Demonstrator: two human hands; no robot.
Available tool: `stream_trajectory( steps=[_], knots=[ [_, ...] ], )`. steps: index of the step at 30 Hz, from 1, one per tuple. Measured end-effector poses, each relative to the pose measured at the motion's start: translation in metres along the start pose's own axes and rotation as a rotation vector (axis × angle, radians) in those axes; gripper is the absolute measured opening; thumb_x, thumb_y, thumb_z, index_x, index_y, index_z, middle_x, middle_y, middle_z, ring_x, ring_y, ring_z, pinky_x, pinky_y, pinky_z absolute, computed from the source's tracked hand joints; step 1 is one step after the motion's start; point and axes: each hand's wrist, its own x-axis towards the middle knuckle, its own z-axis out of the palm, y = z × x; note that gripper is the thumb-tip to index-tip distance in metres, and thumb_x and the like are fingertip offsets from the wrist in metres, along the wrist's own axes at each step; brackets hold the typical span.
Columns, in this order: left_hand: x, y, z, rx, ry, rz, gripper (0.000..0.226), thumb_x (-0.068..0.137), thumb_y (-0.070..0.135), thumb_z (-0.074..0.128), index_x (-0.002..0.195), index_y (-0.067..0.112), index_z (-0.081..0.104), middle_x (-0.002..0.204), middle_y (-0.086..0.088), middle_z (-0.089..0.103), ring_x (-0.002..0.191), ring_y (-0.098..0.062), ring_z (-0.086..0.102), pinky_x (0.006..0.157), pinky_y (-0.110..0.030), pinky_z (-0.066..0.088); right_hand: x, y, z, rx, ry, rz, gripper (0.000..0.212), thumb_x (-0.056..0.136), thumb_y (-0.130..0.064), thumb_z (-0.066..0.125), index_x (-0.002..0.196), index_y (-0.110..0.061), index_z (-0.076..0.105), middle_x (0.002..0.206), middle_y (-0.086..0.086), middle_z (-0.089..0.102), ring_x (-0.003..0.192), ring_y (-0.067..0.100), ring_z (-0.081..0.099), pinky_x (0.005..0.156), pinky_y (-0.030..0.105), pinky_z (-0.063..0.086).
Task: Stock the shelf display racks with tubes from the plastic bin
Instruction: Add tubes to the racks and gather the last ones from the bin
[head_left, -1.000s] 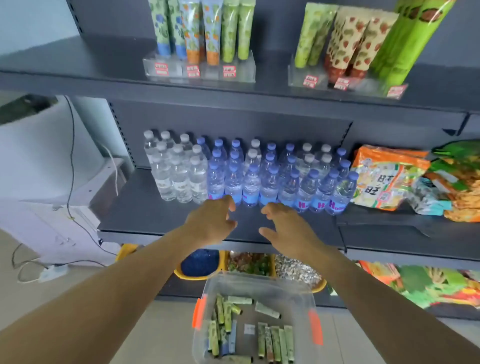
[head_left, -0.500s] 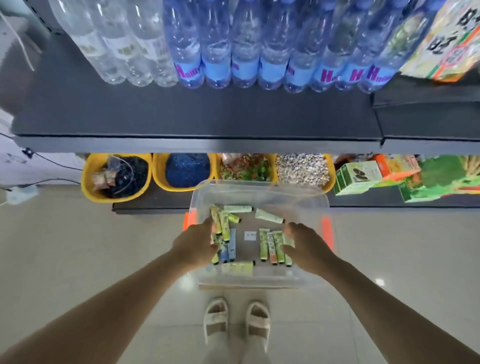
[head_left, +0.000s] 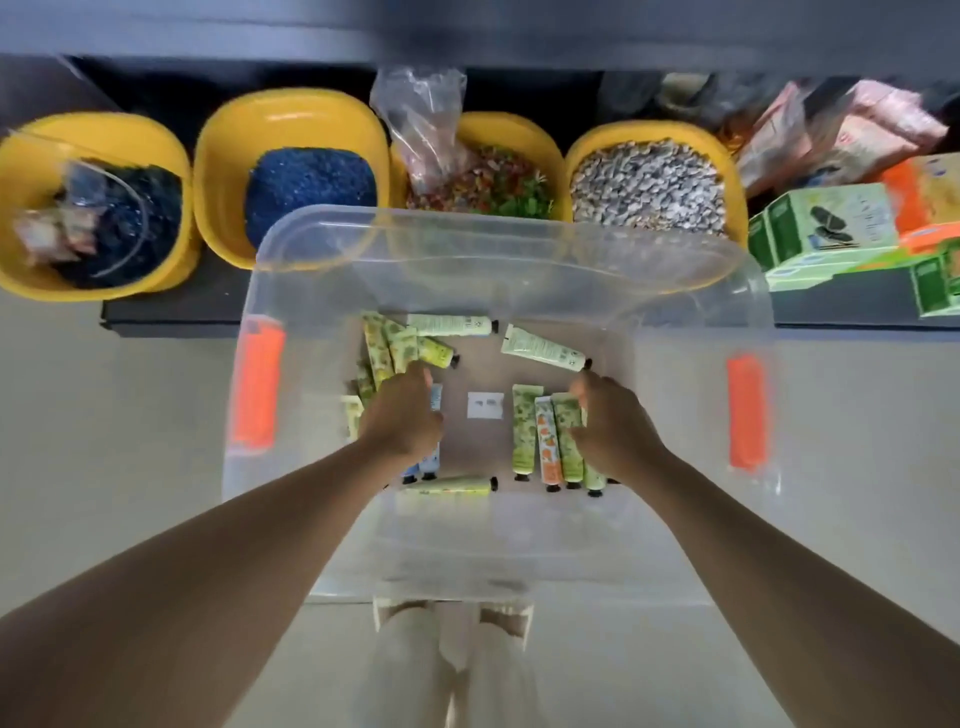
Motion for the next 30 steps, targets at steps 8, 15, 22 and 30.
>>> stream_trajectory(
  steps=[8, 15, 22, 30],
  knots=[
    [0.02, 0.031, 0.074, -0.13, -0.127, 0.051, 0.043, 0.079, 0.017, 0.071, 0.116, 0.008, 0.05, 0.11, -0.012, 0.064, 0.103, -0.029, 0.06, 0.087, -0.039, 0.051, 0.028, 0.034, 0.019, -0.137, -0.026, -0.031, 0.069, 0.076, -0.008, 0.071, 0.135, -0.02, 0.039, 0.133, 0.003, 0.043, 0.121, 0.025, 0.039, 0.093, 0.033, 0.036],
    [0.021, 0.063, 0.109, -0.132, -0.021, -0.083, 0.043, 0.075, 0.006, 0.07, 0.103, 0.013, 0.038, 0.096, -0.007, 0.059, 0.091, -0.028, 0.059, 0.064, -0.032, 0.038, 0.041, 0.034, 0.033, -0.308, 0.026, -0.11, 0.072, 0.068, -0.023, 0.077, 0.13, -0.018, 0.04, 0.13, 0.005, 0.042, 0.123, 0.026, 0.034, 0.104, 0.038, 0.024],
    [0.02, 0.059, 0.1, -0.114, -0.116, -0.078, 0.012, 0.076, 0.013, 0.062, 0.088, 0.011, 0.059, 0.097, -0.007, 0.066, 0.091, -0.025, 0.061, 0.067, -0.031, 0.047, 0.043, 0.027, 0.026, -0.245, -0.02, -0.134, 0.045, 0.071, -0.02, 0.073, 0.11, -0.016, 0.051, 0.11, 0.003, 0.055, 0.114, 0.024, 0.043, 0.093, 0.033, 0.027],
    [0.0, 0.041, 0.053, -0.293, -0.142, -0.094, 0.036, 0.082, 0.008, 0.055, 0.117, 0.016, 0.051, 0.118, -0.004, 0.061, 0.1, -0.022, 0.059, 0.076, -0.03, 0.048, 0.012, 0.011, -0.013, 0.096, 0.002, -0.082, 0.034, 0.082, -0.014, 0.064, 0.114, -0.009, 0.053, 0.1, 0.013, 0.059, 0.09, 0.032, 0.058, 0.075, 0.034, 0.049]
  ],
)
